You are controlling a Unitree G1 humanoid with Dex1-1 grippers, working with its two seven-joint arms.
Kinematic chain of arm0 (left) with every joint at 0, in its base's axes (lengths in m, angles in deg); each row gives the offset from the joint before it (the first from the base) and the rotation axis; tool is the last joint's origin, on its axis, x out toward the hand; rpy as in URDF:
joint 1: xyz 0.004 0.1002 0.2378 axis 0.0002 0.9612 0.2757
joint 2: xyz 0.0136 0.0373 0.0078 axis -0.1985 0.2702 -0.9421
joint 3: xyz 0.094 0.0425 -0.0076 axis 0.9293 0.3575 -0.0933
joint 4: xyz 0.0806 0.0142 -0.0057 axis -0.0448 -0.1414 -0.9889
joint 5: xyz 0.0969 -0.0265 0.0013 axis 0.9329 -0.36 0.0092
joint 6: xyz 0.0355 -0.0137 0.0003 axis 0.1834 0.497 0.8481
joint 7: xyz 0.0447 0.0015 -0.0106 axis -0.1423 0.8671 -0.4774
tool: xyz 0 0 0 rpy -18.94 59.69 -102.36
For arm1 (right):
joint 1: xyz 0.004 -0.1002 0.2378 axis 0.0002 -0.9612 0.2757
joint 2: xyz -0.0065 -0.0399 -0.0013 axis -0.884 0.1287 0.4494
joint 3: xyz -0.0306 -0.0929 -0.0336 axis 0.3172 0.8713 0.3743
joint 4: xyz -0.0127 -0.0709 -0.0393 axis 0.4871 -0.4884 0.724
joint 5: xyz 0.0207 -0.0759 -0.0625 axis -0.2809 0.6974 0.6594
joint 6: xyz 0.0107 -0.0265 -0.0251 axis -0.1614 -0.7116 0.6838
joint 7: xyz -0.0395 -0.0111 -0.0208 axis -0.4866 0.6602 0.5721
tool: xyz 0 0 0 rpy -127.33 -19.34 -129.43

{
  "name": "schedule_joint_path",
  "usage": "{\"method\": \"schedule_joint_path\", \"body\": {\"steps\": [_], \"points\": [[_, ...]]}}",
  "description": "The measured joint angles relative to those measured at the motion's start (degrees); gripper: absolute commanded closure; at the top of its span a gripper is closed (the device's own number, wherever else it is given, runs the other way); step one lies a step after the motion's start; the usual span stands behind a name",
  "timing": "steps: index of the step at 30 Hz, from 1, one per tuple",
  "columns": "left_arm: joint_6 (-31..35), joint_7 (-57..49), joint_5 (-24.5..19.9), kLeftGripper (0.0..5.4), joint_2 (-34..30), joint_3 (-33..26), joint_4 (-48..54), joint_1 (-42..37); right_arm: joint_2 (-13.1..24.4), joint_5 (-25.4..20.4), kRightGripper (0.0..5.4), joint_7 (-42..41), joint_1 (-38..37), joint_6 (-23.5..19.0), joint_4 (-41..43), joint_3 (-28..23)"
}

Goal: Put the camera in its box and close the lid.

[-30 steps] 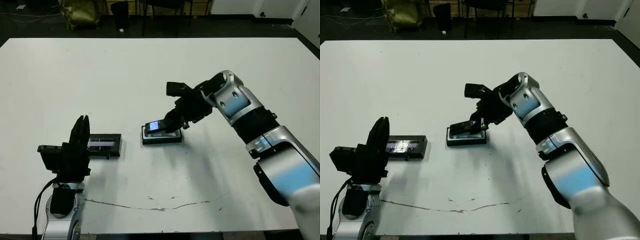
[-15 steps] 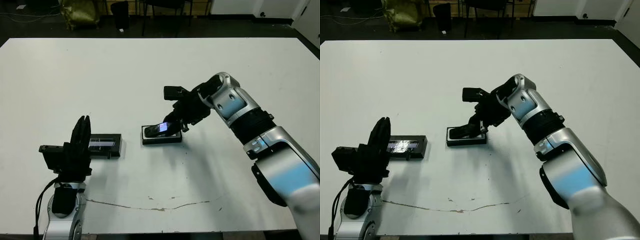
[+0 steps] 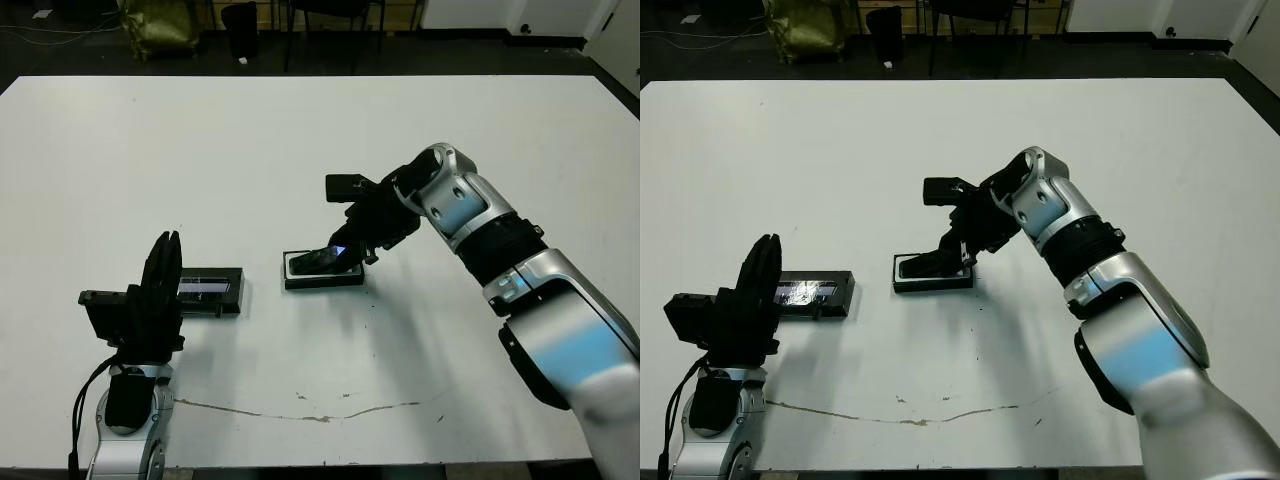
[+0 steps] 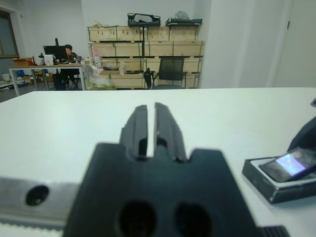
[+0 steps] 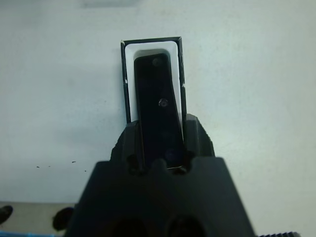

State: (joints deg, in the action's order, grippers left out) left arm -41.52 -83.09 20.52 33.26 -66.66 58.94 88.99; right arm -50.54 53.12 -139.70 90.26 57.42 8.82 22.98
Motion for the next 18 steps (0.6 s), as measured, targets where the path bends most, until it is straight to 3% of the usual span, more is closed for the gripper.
{"method": "schedule_joint_path", "body": {"steps": [6, 18], "points": [[-0.08, -0.43, 0.82, 5.40, 0.01, 0.13, -0.25, 0.00, -0.27, 1.40, 4.80, 0.08, 0.11, 0.95, 0.59, 0.79], [-0.21, -0.49, 0.65, 5.40, 0.05, 0.32, -0.28, 0.12, -0.21, 1.64, 4.81, 0.23, 0.10, 12.71, -0.52, 0.53]]}}
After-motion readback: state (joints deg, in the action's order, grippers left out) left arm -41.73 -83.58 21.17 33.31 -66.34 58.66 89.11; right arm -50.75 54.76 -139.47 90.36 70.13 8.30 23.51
